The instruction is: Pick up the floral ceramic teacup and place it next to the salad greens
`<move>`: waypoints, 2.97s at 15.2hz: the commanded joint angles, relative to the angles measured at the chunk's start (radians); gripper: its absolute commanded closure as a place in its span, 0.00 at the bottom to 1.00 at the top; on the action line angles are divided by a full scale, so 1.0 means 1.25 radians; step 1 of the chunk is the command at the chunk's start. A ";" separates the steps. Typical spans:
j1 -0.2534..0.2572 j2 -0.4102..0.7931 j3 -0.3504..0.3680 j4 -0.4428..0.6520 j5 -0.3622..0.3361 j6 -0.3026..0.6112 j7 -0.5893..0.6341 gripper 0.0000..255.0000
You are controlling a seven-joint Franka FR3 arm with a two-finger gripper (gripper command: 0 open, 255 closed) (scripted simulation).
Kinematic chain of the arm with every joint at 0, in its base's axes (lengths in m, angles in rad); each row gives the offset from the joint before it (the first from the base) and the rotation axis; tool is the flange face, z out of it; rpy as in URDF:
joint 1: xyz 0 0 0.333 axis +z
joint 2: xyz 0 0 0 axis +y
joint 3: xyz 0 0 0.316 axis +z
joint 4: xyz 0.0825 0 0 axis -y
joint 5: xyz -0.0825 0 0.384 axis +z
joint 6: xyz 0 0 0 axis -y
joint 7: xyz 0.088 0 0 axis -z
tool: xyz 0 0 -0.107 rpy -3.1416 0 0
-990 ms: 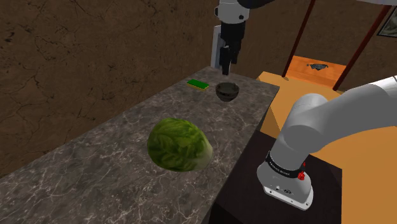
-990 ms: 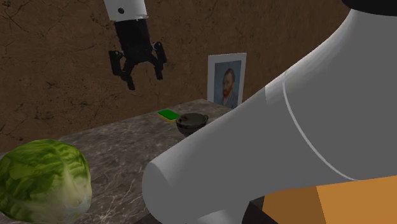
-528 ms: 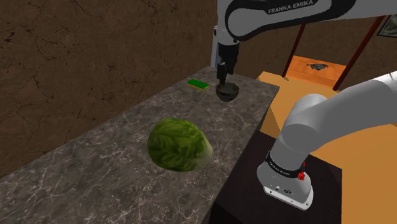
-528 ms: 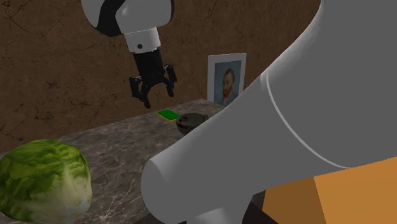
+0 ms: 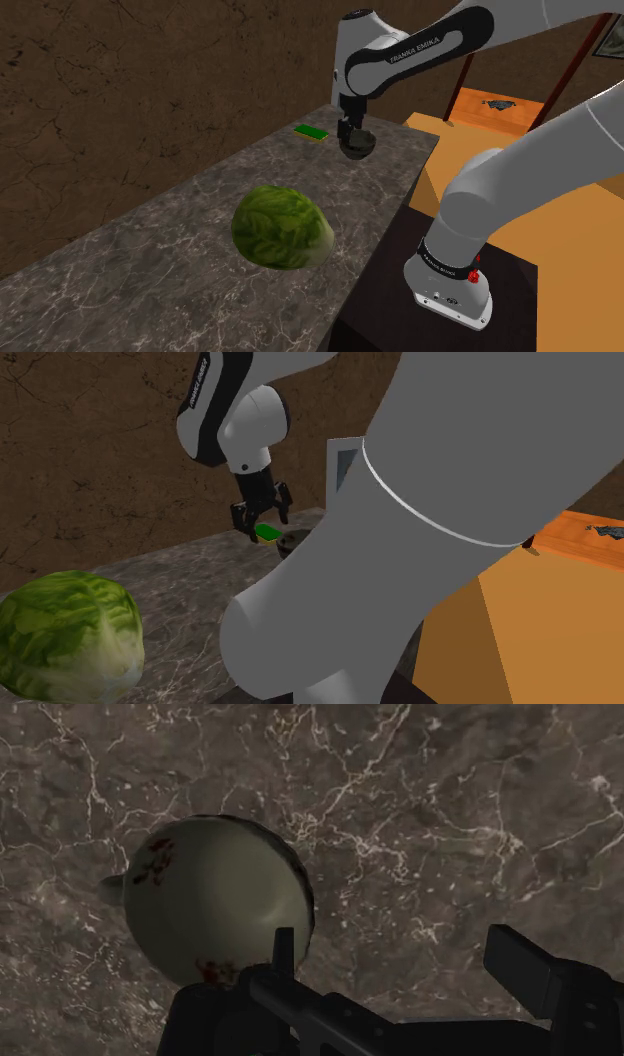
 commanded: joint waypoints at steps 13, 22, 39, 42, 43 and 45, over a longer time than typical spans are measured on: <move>-0.065 0.202 -0.049 -0.026 -0.100 0.257 0.029 0.00; -0.065 0.202 -0.049 -0.026 -0.100 0.256 0.029 1.00; -0.051 0.128 -0.047 0.015 -0.065 0.144 -0.011 1.00; -0.048 0.108 -0.045 0.033 -0.055 0.108 -0.022 1.00; -0.047 0.102 -0.044 0.039 -0.052 0.096 -0.025 1.00; -0.045 0.091 -0.043 0.052 -0.047 0.072 -0.032 1.00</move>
